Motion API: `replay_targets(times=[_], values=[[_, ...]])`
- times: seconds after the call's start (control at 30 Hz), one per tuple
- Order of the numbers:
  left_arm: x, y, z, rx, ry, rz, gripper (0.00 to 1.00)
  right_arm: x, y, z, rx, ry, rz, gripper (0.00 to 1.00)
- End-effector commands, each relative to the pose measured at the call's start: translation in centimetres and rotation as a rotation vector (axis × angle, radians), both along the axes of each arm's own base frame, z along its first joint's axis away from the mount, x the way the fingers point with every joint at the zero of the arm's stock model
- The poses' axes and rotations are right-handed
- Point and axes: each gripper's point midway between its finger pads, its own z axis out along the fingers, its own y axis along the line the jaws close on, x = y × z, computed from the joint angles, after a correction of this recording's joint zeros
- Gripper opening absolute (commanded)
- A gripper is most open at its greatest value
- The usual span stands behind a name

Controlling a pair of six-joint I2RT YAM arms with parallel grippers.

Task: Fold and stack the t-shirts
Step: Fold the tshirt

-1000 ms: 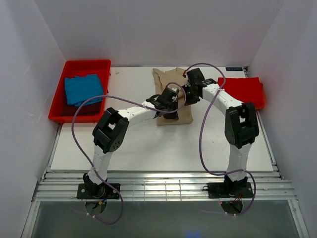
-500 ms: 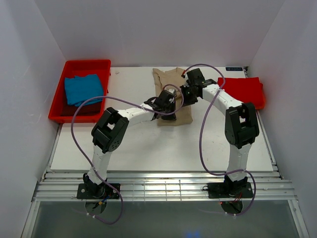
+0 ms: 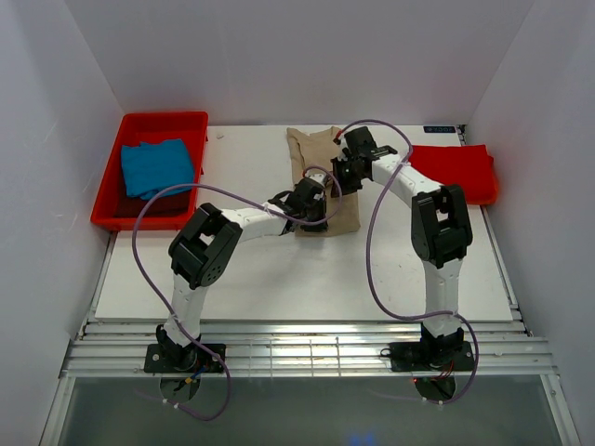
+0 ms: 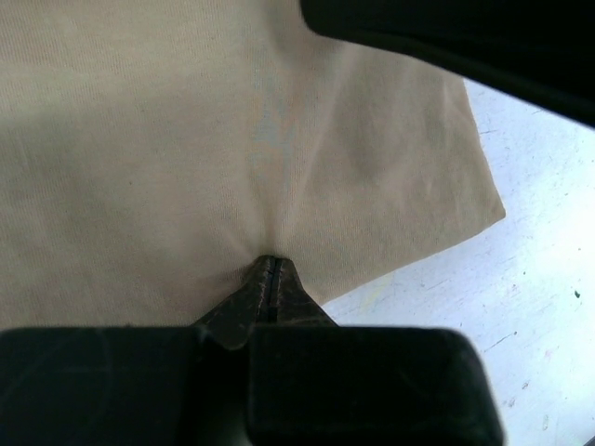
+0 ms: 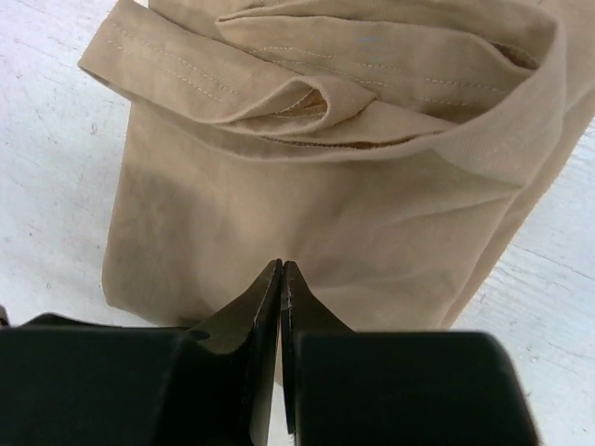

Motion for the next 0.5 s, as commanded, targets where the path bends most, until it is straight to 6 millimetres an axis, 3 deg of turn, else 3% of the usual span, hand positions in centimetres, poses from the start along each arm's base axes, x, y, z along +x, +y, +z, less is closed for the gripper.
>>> replay_targets(times=[0.0, 0.47], values=[[0.4, 0.5, 0.7, 0.01, -0.027, 0.015, 0.0, 1.4, 1.4, 1.4, 0.049, -0.035, 0.006, 0.08], [-7.5, 4.0, -2.9, 0.033, 0.12, -0.018, 0.0, 2.1, 2.2, -0.8, 0.078, 0.005, -0.01, 0.08]])
